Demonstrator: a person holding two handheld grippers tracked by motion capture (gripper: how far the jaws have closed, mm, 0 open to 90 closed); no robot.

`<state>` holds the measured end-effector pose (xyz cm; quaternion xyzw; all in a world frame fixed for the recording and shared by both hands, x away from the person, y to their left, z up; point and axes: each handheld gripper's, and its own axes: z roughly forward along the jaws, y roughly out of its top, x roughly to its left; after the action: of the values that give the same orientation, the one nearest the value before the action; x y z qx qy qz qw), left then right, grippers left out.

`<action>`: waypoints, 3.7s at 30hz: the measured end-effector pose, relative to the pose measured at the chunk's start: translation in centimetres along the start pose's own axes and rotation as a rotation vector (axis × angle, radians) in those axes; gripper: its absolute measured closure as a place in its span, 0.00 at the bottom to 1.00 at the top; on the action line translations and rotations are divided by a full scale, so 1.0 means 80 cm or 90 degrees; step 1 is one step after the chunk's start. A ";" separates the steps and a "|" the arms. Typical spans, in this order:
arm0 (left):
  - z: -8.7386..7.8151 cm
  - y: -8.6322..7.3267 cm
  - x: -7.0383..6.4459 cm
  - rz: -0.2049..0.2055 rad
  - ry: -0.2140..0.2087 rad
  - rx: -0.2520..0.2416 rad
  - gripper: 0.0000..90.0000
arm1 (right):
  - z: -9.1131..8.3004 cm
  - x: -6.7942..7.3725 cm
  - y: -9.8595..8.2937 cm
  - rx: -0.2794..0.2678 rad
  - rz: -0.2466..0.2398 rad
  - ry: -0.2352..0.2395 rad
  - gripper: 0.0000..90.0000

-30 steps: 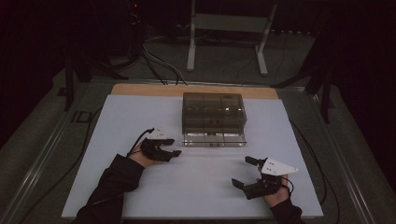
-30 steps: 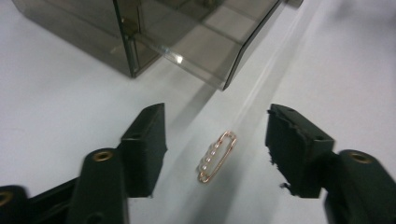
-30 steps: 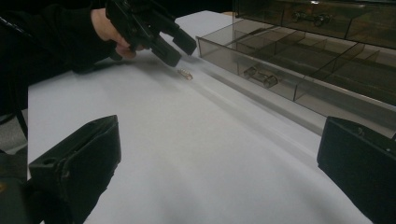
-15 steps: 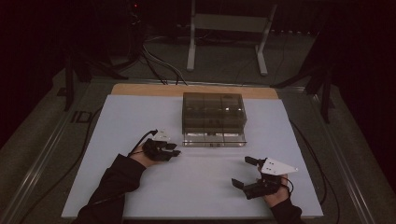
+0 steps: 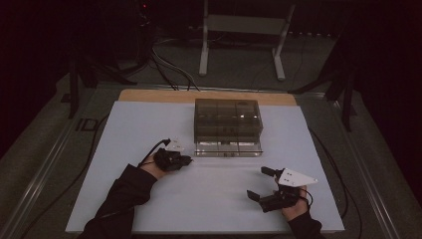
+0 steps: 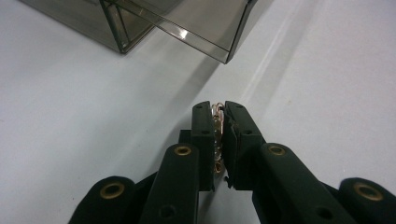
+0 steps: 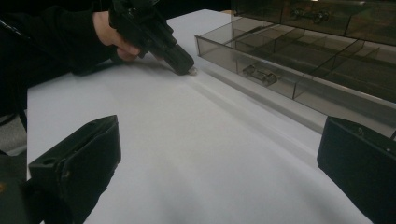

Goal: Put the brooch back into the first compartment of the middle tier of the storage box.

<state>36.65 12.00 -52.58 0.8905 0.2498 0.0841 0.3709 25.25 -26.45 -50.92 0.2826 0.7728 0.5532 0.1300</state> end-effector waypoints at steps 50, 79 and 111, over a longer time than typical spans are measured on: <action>-0.052 0.013 0.009 -0.047 0.062 -0.040 0.97 | 0.000 0.001 0.001 -0.001 -0.001 -0.002 0.00; -0.087 0.046 0.001 -0.043 0.081 -0.076 0.97 | -0.001 0.001 0.001 0.000 -0.002 -0.002 0.00; -0.093 0.101 -0.014 0.000 0.058 -0.093 0.97 | -0.001 0.001 0.001 -0.001 0.001 -0.002 0.00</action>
<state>36.28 11.17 -41.57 0.8565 0.2593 0.1422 0.4230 25.18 -26.48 -50.81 0.2839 0.7718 0.5535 0.1315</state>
